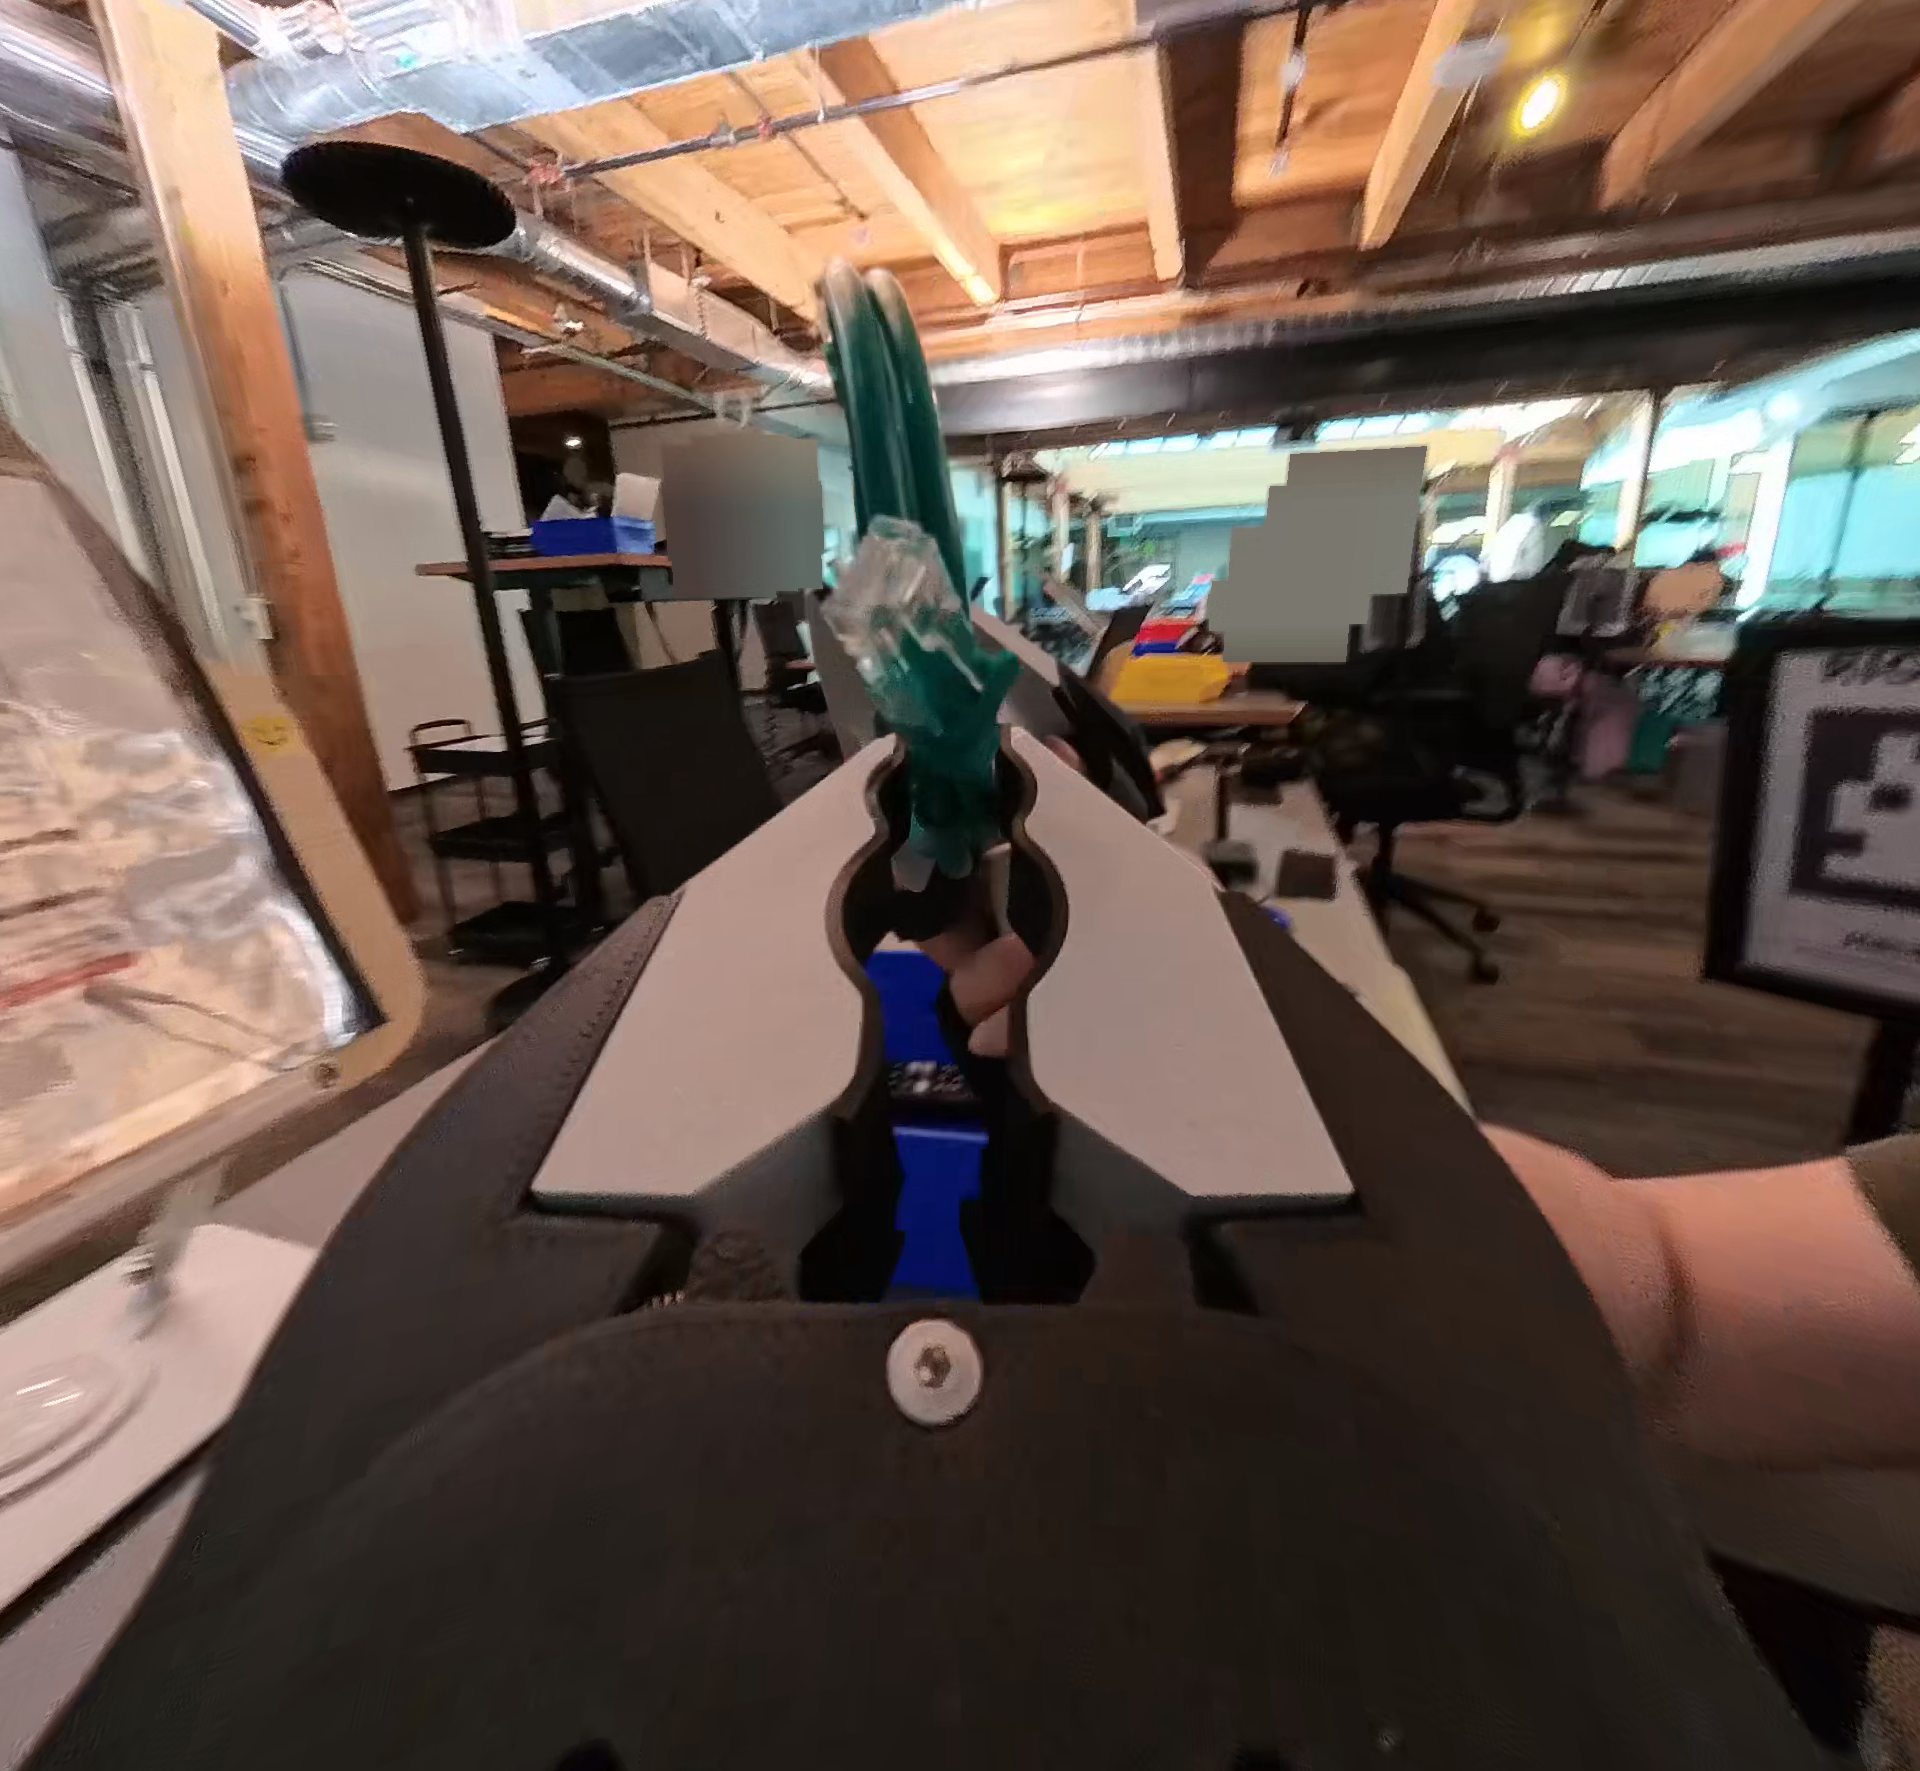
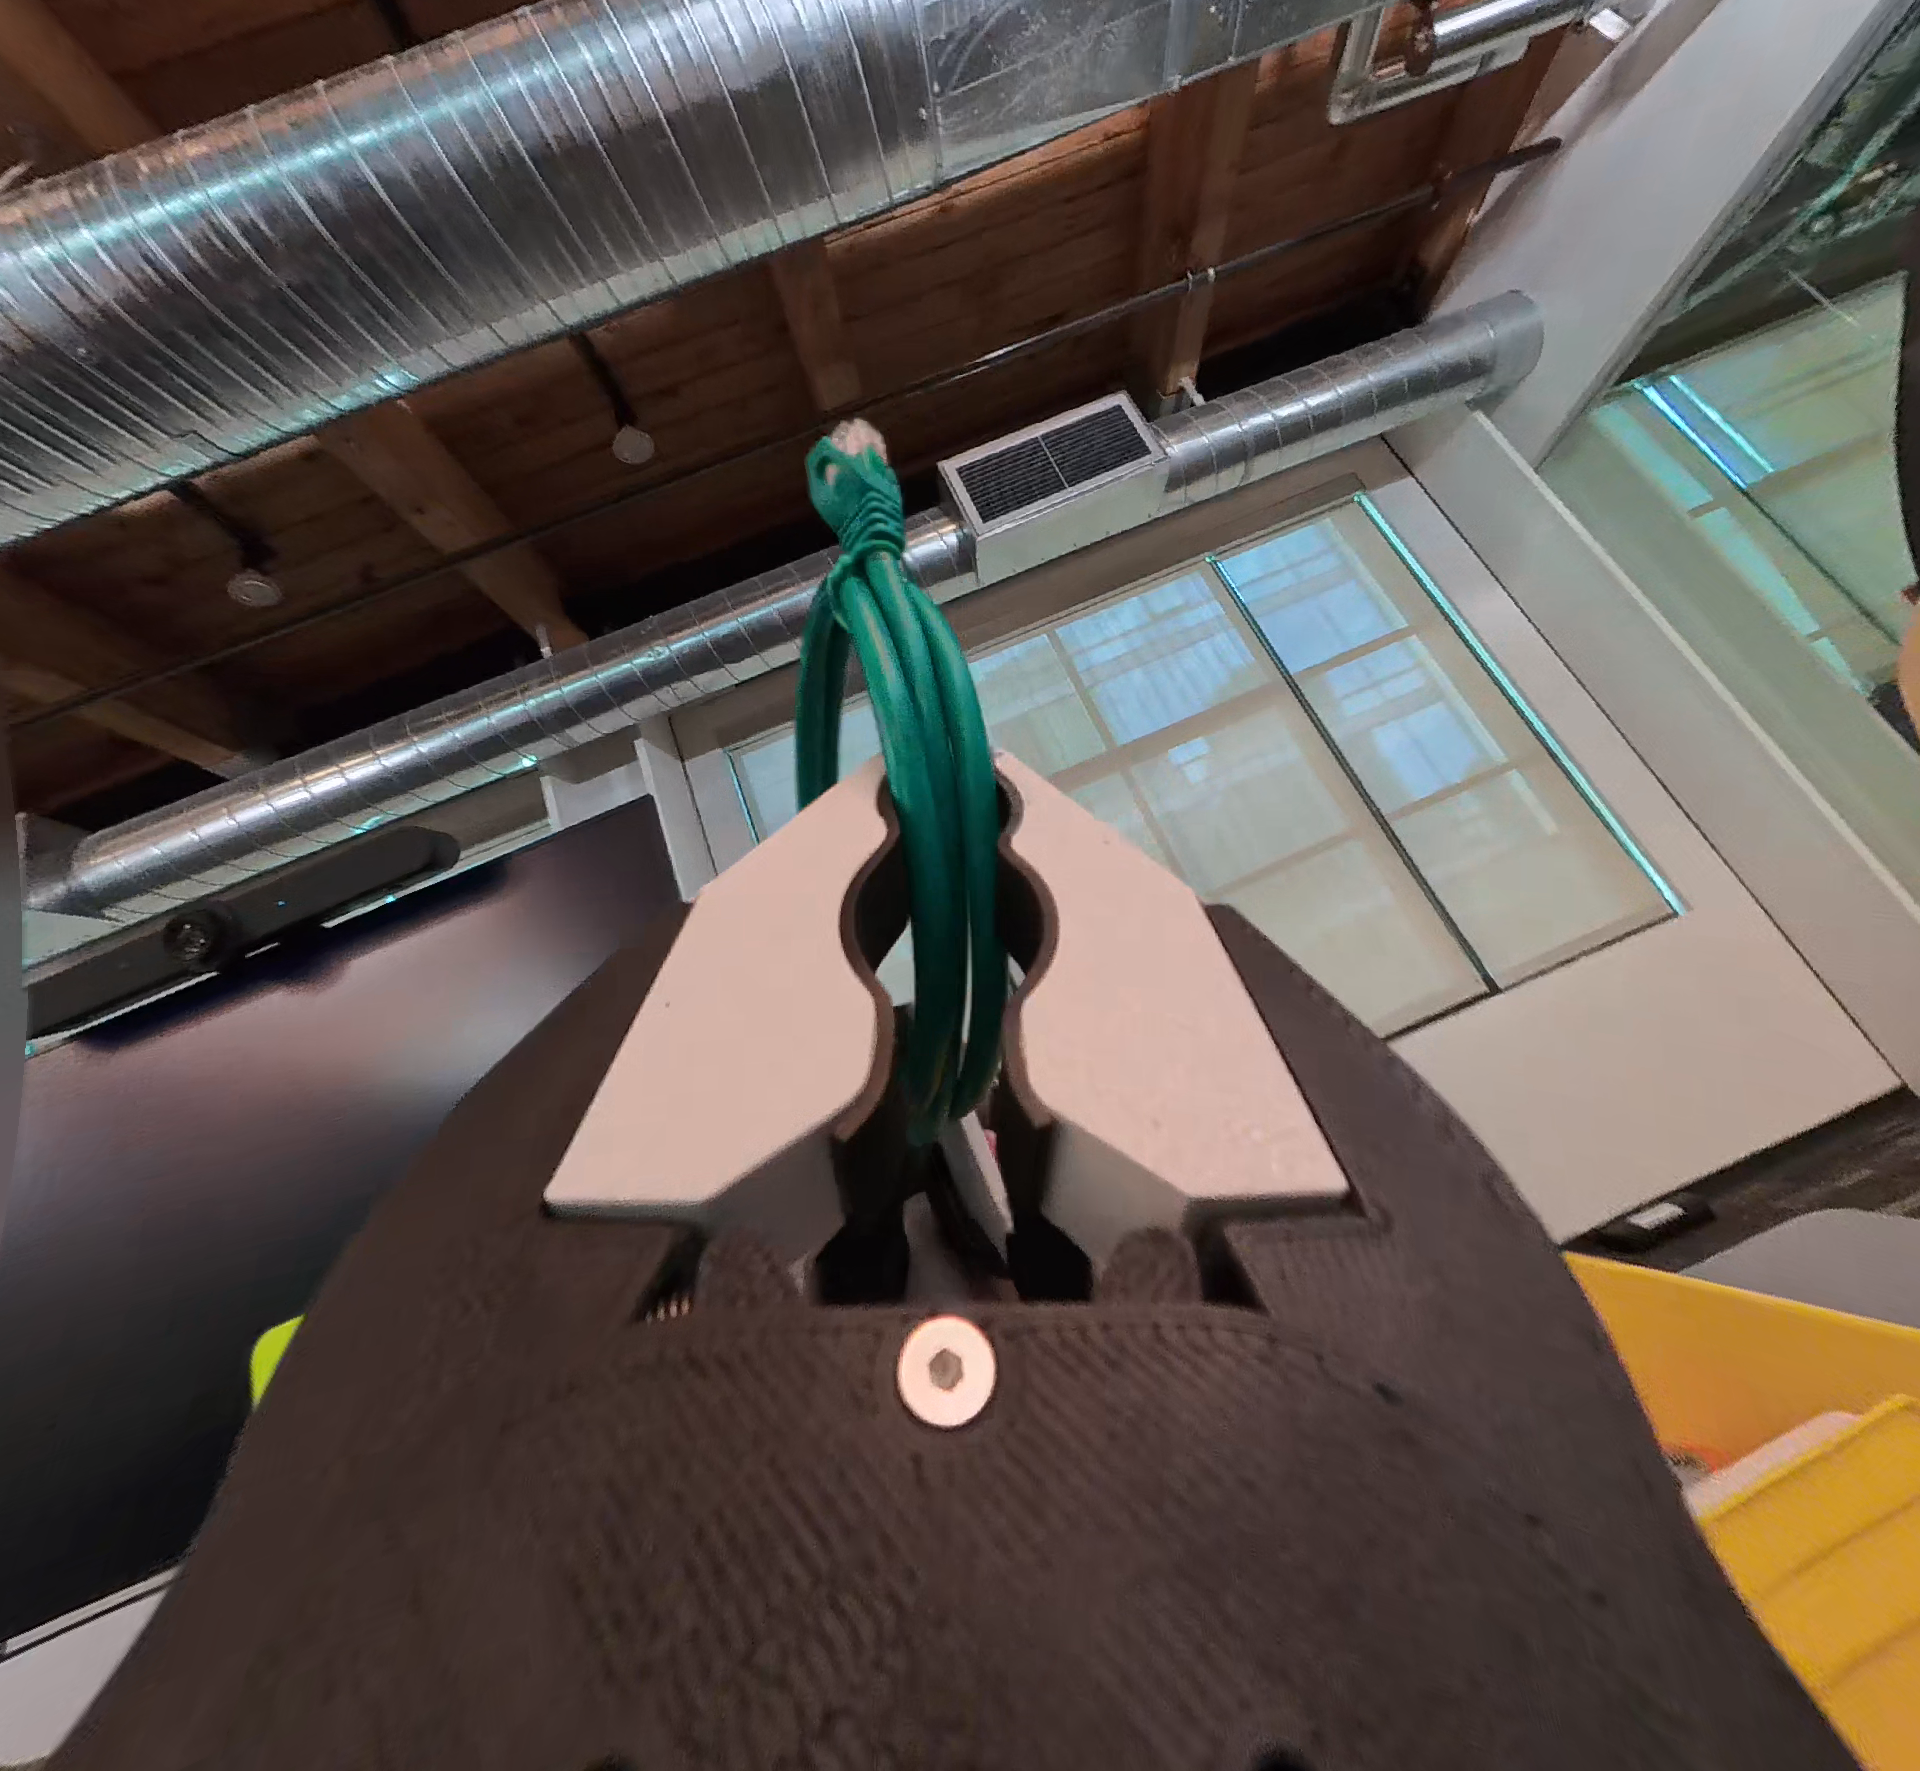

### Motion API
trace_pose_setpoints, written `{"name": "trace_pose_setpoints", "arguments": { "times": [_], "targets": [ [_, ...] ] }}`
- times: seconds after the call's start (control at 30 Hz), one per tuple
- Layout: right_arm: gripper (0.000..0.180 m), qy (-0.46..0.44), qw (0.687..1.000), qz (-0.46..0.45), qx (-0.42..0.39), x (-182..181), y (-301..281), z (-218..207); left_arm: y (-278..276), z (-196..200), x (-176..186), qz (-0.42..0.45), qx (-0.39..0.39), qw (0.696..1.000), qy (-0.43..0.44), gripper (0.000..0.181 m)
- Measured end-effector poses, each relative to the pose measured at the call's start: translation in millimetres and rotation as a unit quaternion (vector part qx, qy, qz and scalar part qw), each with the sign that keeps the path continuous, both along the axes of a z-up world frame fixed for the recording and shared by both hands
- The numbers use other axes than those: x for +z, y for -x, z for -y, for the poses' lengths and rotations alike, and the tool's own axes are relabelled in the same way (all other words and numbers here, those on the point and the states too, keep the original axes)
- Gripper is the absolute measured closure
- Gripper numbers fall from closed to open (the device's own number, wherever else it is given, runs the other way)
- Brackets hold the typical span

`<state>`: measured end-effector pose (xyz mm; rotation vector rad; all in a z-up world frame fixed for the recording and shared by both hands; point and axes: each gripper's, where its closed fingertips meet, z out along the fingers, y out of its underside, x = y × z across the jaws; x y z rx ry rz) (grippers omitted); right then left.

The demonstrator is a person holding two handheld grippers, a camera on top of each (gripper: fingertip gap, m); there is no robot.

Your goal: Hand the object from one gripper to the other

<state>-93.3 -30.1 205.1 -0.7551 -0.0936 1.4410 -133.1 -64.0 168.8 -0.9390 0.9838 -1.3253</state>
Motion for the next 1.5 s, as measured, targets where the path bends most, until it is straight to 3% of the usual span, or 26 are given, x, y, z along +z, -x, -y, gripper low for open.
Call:
{"name": "trace_pose_setpoints", "arguments": {
  "times": [0.03, 0.13, 0.23, 0.33, 0.43, 0.63, 0.9, 1.03, 1.1, 1.17, 1.23, 1.33, 1.4, 1.5],
  "targets": [
    [0.168, 0.011, 1.000, 0.007, -0.008, -2, 0, -5, 2, -2, 1, -0.009, 0.017, 1.000, -0.017, 0.167],
    [0.130, 0.040, 0.993, 0.042, -0.099, -11, -15, -25, 17, -13, 8, -0.025, 0.074, 0.995, -0.055, 0.168],
    [0.109, 0.040, 0.950, 0.183, -0.250, -29, -23, -47, 34, -32, 7, -0.070, 0.137, 0.985, -0.083, 0.169],
    [0.111, -0.017, 0.877, 0.296, -0.380, -32, -25, -51, 58, -55, 11, -0.086, 0.198, 0.973, -0.081, 0.169],
    [0.112, -0.044, 0.816, 0.382, -0.431, -38, -17, -53, 85, -80, 14, -0.094, 0.262, 0.958, -0.069, 0.169],
    [0.113, -0.076, 0.762, 0.468, -0.441, -54, 16, -57, 118, -98, 17, -0.110, 0.332, 0.931, -0.102, 0.169],
    [0.117, -0.121, 0.808, 0.550, -0.173, -98, 83, -27, 92, -43, -7, -0.185, 0.149, 0.961, -0.138, 0.169],
    [0.122, -0.122, 0.822, 0.542, -0.128, -98, 86, -18, 78, -19, -15, -0.197, 0.070, 0.969, -0.132, 0.169],
    [0.155, -0.142, 0.823, 0.544, -0.079, -102, 87, -5, 72, -9, -19, -0.203, 0.038, 0.970, -0.129, 0.169],
    [0.169, -0.159, 0.831, 0.532, -0.031, -103, 86, 9, 68, -1, -23, -0.207, 0.007, 0.971, -0.121, 0.168],
    [0.170, -0.160, 0.841, 0.516, 0.041, -104, 87, 24, 65, 1, -18, -0.188, -0.011, 0.977, -0.101, 0.168],
    [0.170, -0.078, 0.881, 0.435, 0.168, -91, 83, 30, 60, -21, -6, -0.136, 0.000, 0.991, -0.008, 0.166],
    [0.171, 0.002, 0.906, 0.347, 0.243, -76, 73, 20, 61, -46, -7, -0.119, 0.026, 0.991, 0.050, 0.140],
    [0.171, 0.112, 0.933, 0.179, 0.290, -59, 41, -11, 75, -71, -7, -0.105, 0.056, 0.989, 0.092, 0.111]
  ]
}}
